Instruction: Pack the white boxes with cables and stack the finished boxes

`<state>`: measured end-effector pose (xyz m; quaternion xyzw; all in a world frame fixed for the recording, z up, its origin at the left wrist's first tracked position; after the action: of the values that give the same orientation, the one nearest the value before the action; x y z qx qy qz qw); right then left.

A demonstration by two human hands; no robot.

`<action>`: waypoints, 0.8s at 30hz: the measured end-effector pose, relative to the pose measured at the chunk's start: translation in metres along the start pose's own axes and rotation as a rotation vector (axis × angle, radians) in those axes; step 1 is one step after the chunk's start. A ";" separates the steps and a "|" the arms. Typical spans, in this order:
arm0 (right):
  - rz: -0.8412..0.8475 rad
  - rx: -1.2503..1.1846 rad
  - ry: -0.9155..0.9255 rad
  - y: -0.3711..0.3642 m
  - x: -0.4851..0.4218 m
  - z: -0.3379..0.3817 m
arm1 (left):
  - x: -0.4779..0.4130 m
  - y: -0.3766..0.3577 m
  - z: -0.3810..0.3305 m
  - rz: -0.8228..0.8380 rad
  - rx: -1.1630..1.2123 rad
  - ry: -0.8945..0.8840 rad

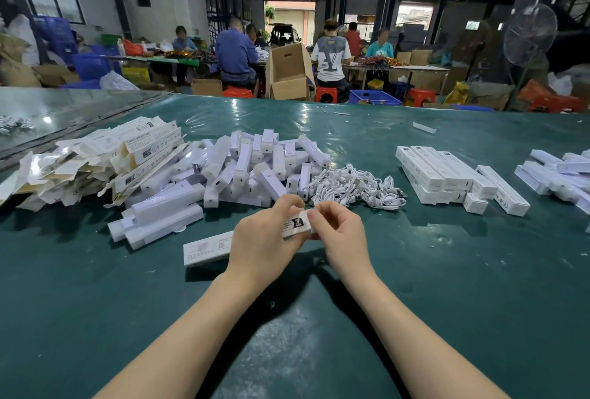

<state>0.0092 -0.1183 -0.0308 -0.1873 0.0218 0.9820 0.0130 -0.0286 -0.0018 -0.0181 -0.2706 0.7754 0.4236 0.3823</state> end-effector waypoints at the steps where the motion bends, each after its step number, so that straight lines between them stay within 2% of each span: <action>1: -0.018 0.056 0.063 -0.001 0.002 0.002 | -0.001 0.000 -0.001 -0.015 -0.001 0.026; 5: -0.087 0.127 0.197 -0.007 0.009 0.006 | -0.005 0.001 0.000 -0.097 -0.056 0.048; 14: -0.094 0.087 0.235 -0.007 0.010 0.009 | -0.004 0.000 0.001 -0.141 -0.077 0.039; 24: -0.093 -0.161 0.021 -0.011 0.008 0.004 | -0.004 -0.002 -0.002 -0.096 -0.048 0.110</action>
<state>0.0007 -0.1072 -0.0308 -0.1987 -0.0658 0.9769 0.0431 -0.0256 -0.0037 -0.0150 -0.3393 0.7711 0.4076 0.3523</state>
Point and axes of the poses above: each hand's wrist, its own x-axis away from the middle knuckle, its own y-axis out of the back of the hand, z = x × y, the point moved 2 cm from there along -x, towards the middle knuckle, and after that the axes turned 6 degrees about -z, right-handed, at the moved point
